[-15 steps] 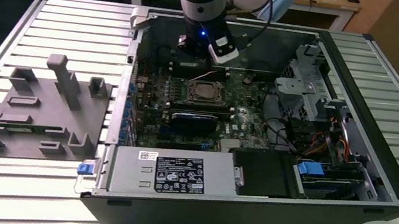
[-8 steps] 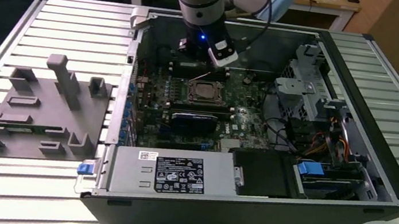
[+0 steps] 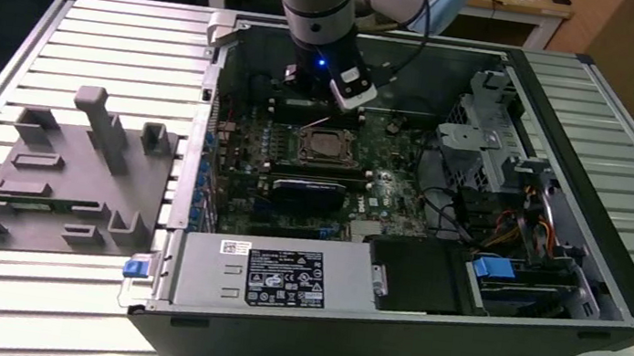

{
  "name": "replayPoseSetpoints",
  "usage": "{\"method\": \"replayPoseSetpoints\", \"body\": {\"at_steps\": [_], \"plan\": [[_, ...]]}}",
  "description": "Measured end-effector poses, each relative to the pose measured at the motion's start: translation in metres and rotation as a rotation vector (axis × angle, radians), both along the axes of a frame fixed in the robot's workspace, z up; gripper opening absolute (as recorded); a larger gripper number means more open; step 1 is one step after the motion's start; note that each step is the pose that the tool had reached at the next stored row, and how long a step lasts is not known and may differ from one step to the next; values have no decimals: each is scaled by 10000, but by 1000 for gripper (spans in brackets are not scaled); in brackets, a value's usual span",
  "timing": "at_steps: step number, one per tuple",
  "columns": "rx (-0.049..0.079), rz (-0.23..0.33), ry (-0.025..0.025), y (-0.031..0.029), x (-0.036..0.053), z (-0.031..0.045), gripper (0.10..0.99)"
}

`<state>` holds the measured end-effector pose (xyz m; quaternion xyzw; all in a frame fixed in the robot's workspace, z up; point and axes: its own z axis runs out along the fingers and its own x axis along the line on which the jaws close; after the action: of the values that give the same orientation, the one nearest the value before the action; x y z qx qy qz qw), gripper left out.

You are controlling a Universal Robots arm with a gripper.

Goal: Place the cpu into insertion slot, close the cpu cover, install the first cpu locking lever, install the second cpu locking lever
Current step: 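Install the first cpu locking lever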

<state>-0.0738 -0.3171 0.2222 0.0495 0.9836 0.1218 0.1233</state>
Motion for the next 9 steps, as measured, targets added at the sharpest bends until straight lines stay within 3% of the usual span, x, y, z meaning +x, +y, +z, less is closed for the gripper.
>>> {"method": "replayPoseSetpoints", "body": {"at_steps": [2, 7, 9], "plan": [[-19, 0, -26, 9, -1, -15, 102], [-75, 0, -294, 14, -8, -52, 102], [-75, -6, -309, 18, -10, -60, 102]]}}
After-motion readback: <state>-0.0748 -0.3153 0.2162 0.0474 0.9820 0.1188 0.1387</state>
